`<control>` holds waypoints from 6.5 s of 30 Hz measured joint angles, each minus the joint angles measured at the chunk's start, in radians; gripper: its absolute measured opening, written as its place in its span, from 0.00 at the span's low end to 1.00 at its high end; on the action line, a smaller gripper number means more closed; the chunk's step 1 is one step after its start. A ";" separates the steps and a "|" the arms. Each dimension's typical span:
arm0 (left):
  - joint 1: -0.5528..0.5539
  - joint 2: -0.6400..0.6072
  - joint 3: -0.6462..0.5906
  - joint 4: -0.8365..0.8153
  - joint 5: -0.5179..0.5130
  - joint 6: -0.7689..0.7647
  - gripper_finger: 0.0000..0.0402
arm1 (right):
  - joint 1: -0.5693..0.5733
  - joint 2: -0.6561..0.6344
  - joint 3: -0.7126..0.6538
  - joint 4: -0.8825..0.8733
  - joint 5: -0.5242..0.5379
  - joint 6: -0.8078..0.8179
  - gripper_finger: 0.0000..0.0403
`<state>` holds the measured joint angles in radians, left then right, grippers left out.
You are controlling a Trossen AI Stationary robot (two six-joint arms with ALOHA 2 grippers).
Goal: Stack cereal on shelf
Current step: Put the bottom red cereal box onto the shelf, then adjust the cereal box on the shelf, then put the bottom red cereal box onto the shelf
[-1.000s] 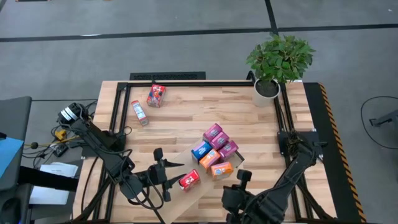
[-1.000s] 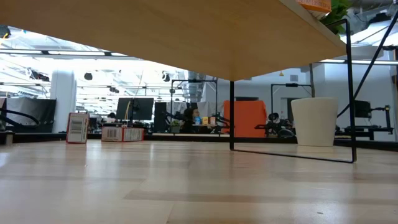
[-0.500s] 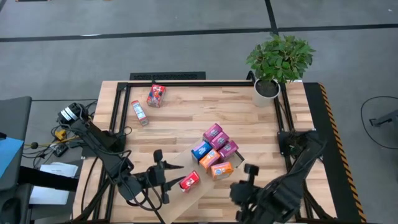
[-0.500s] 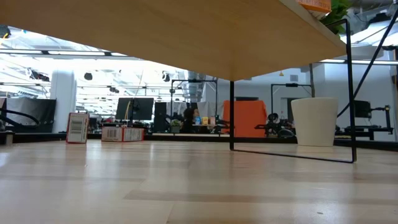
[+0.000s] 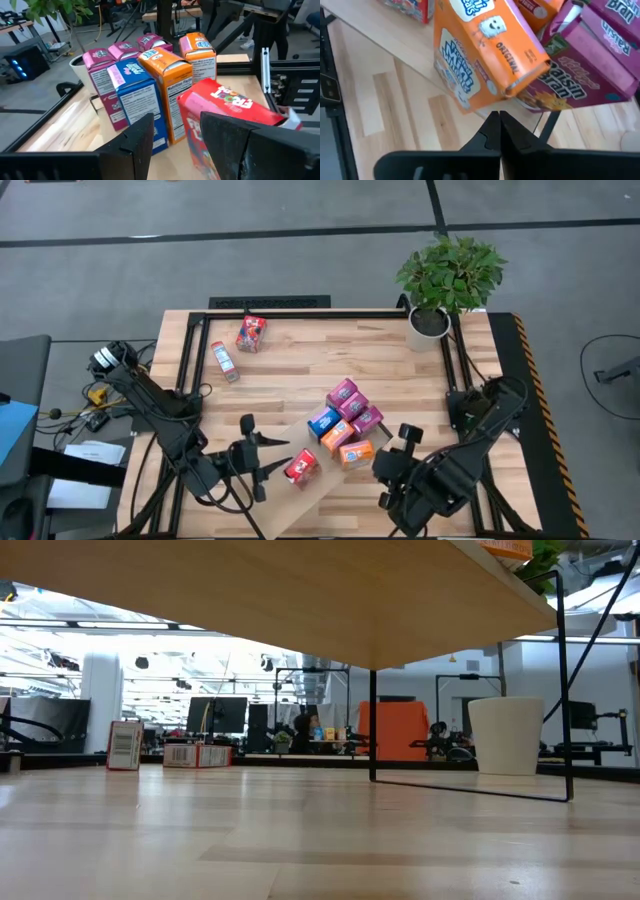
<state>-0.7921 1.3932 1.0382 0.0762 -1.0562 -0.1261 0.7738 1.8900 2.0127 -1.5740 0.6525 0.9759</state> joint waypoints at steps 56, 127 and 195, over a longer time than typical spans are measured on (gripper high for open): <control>0.132 -0.138 0.000 -0.325 0.223 -0.268 0.38 | 0.007 -0.003 0.091 0.067 0.073 -0.195 0.07; 0.136 0.067 -0.001 -0.207 0.404 -0.315 0.38 | 0.064 -0.004 0.149 0.086 0.079 -0.216 0.04; 1.870 -0.067 0.001 -0.980 1.169 0.065 0.65 | -0.033 -0.080 0.141 0.002 -0.053 0.045 0.31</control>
<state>1.0779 1.3266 1.0389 -0.9036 0.1127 -0.0608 0.7406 1.8096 2.1532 -1.5715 0.5996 1.0206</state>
